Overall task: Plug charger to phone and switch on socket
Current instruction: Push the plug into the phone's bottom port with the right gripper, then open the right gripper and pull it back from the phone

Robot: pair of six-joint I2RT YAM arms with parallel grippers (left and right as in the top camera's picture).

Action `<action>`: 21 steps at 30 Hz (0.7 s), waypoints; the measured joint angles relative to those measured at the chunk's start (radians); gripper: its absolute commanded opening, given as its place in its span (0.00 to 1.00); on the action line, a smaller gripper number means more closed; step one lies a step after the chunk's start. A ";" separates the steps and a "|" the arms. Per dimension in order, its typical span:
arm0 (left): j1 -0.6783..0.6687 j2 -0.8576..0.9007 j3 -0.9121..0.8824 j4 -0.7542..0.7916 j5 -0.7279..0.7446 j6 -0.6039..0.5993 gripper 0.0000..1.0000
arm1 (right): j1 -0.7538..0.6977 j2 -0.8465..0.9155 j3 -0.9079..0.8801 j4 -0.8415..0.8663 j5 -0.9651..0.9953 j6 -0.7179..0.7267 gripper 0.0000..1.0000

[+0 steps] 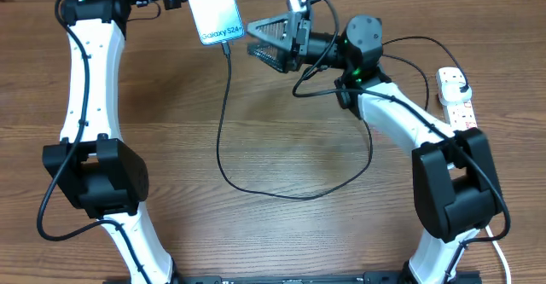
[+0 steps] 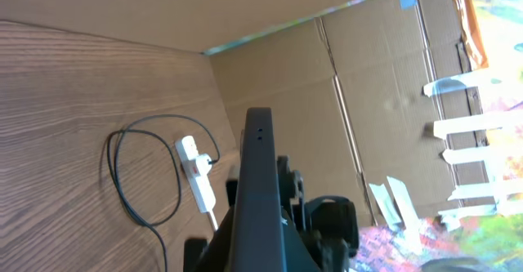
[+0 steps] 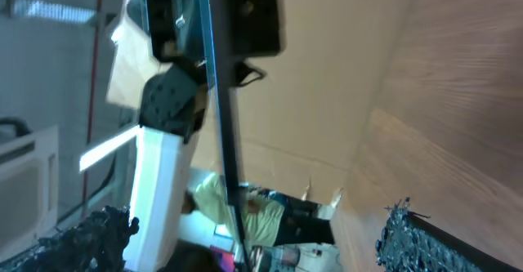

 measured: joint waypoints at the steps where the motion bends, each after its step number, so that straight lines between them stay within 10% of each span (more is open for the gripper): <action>1: 0.003 0.000 0.000 0.000 0.002 0.000 0.04 | -0.019 -0.002 0.000 -0.039 0.000 -0.011 1.00; 10: 0.003 0.000 0.000 -0.004 0.010 0.000 0.04 | -0.111 -0.006 0.008 -1.023 0.153 -0.456 1.00; 21: -0.024 0.000 0.005 -0.403 -0.134 0.259 0.04 | -0.185 -0.232 0.005 -1.464 0.621 -0.734 1.00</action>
